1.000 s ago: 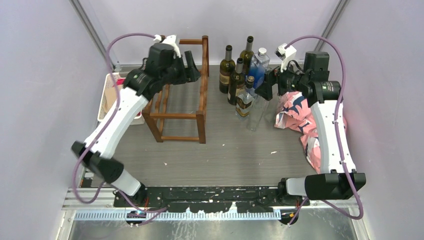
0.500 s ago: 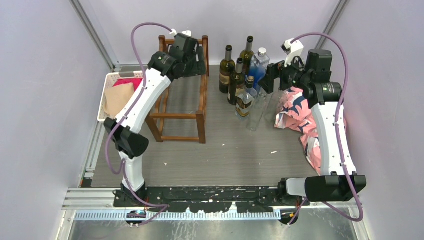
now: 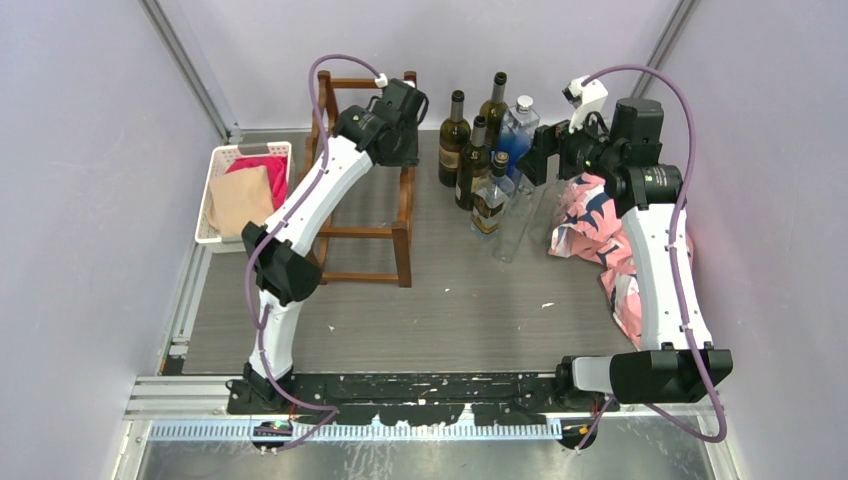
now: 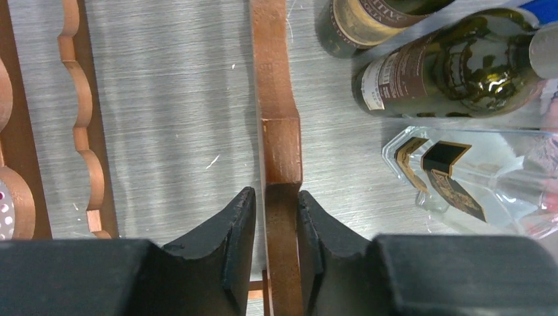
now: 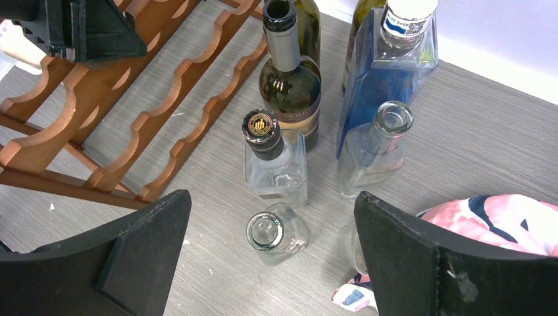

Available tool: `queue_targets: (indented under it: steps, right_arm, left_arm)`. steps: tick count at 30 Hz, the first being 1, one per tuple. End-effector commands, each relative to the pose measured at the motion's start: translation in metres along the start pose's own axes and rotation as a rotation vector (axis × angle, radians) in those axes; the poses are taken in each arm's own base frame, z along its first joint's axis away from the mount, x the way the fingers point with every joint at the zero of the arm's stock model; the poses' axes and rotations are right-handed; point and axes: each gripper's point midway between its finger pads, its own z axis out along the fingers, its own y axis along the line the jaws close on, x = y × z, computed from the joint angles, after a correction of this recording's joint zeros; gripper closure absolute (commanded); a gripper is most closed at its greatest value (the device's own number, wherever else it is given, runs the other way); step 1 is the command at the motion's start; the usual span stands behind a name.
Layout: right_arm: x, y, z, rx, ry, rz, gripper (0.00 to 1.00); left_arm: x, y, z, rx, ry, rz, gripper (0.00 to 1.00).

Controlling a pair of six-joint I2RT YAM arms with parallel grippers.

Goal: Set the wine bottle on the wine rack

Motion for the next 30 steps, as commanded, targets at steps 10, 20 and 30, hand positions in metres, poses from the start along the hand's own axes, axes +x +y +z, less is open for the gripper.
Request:
queue_targets:
  steps: [10, 20, 30]
  right_arm:
    - [-0.018, -0.003, -0.002, 0.017, -0.071, -0.026, 0.00]
    - [-0.014, -0.006, -0.010, 0.035, -0.073, -0.022, 0.00]
    - [-0.014, -0.005, -0.014, 0.037, -0.075, -0.020, 0.00]
  left_arm:
    - [-0.012, -0.014, -0.019, 0.119, -0.037, 0.147, 0.81]
    - [-0.006, -0.019, -0.025, 0.187, -0.022, 0.253, 0.87]
    - [0.005, -0.023, -0.043, 0.250, -0.013, 0.312, 0.91]
